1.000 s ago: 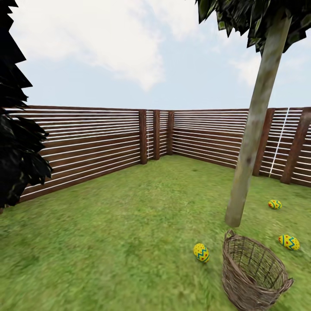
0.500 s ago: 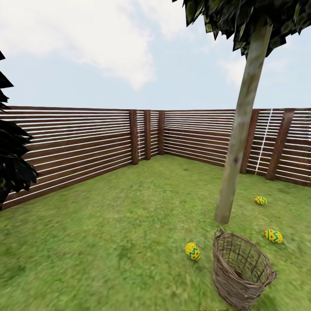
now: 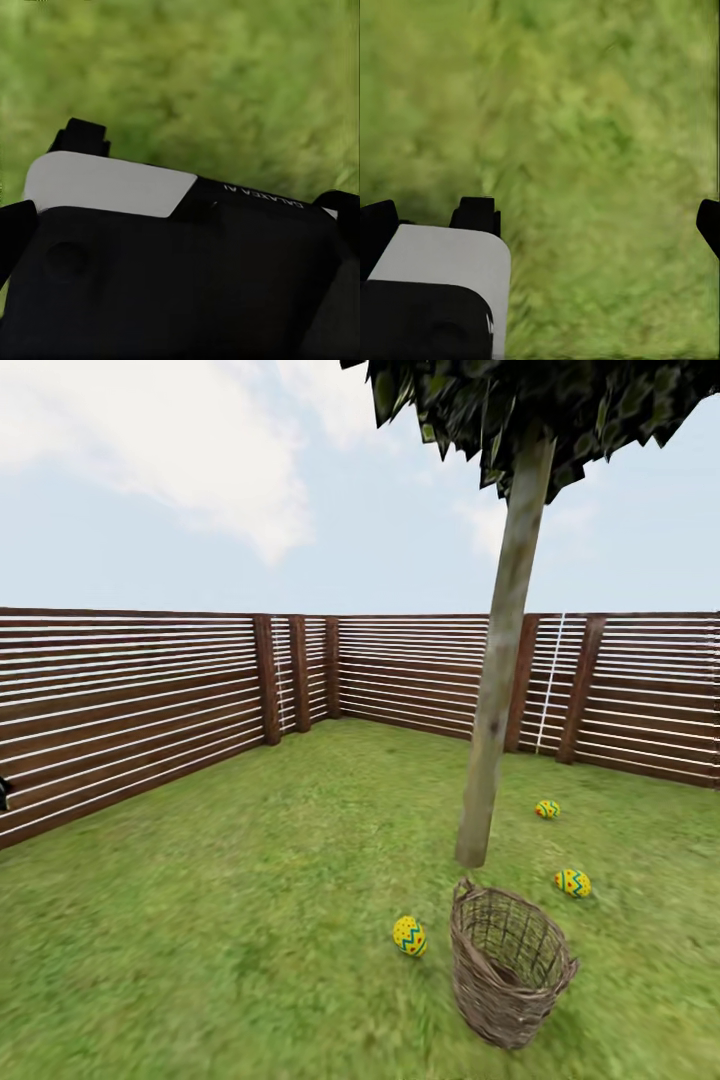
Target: Take the three Easter eggs out of the wicker basket on the lawn in the garden, then place them on the lawn next to a single tree (choose any tree) so that all three eggs are next to the same tree and none are left in the basket.
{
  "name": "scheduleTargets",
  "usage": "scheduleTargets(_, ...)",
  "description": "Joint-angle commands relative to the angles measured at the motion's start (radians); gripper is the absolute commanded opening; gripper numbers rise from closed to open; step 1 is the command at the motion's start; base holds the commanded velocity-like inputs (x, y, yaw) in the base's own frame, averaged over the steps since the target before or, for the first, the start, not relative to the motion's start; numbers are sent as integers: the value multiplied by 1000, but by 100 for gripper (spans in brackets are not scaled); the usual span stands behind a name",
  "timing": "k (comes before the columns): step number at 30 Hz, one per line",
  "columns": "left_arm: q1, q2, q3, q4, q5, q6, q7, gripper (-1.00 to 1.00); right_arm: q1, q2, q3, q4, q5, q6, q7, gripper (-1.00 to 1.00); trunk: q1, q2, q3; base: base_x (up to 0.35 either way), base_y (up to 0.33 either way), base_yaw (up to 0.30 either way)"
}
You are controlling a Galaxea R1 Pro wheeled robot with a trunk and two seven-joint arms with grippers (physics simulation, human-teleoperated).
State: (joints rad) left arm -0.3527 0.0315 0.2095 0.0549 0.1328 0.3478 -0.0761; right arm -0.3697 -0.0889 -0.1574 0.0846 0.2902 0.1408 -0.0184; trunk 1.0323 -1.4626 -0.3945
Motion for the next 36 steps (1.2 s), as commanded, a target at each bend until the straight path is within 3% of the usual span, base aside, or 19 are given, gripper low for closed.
scheduleTargets(1, 0, 1, -1, 2, 11, 2, 0, 100, -2, 2, -8, 5, 10, 2, -10, 100, -4, 7, 2, 0, 0, -283)
scheduleTargets(5, 36, 4, 0, 3, 11, -5, 5, 100, 14, 6, -8, 11, 10, 3, -23, 100, -19, 35, 13, 0, 0, -283)
scheduleTargets(9, 89, 10, 0, 3, 11, -7, 5, 100, 72, 7, -8, 12, -10, -2, -25, 100, -35, 63, 25, 0, 0, -284)
scheduleTargets(10, 136, 4, -1, 3, 11, -17, 5, 100, 114, 8, -8, 12, -34, -6, -38, 100, -39, 70, 29, 0, 0, -285)
scheduleTargets(13, 198, 6, -1, 4, 10, -59, 5, 100, 195, 9, -8, 12, -39, -69, -41, 100, -50, 91, 38, 0, 0, -286)
scheduleTargets(16, 245, 9, 0, 4, 11, -72, 5, 100, 237, 14, -8, 12, -40, -89, -43, 100, -62, 112, 47, 0, 0, -286)
scheduleTargets(20, 295, 9, -1, 5, 10, -146, 5, 100, 252, 25, -8, 12, -41, -97, -49, 100, -77, 140, 60, 0, 0, -287)
scheduleTargets(27, 317, 8, -1, 3, 10, -176, 4, 100, 255, 54, -9, 11, -93, -116, -91, 100, -104, 189, 82, 0, 0, -287)
scheduleTargets(36, 317, 4, -1, 4, 9, -183, 4, 100, 255, 56, -10, 12, -99, -122, -105, 100, -138, 252, 110, 0, 0, -216)
